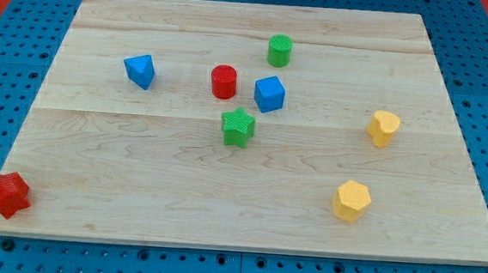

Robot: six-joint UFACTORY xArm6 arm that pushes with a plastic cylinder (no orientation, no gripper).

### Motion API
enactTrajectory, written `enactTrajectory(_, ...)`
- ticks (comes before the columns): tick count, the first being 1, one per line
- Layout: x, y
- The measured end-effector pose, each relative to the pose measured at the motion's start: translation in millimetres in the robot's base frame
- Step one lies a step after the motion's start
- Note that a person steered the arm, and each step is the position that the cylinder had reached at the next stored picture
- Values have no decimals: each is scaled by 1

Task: Move your arm towards the blue triangle

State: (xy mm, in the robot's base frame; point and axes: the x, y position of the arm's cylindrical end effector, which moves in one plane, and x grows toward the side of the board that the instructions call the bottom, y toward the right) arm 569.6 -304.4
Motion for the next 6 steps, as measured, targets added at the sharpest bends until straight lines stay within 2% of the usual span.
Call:
enactTrajectory(2,-21,29)
enactTrajectory(3,-48,80)
enactTrajectory(5,-155,105)
enactTrajectory(6,-159,170)
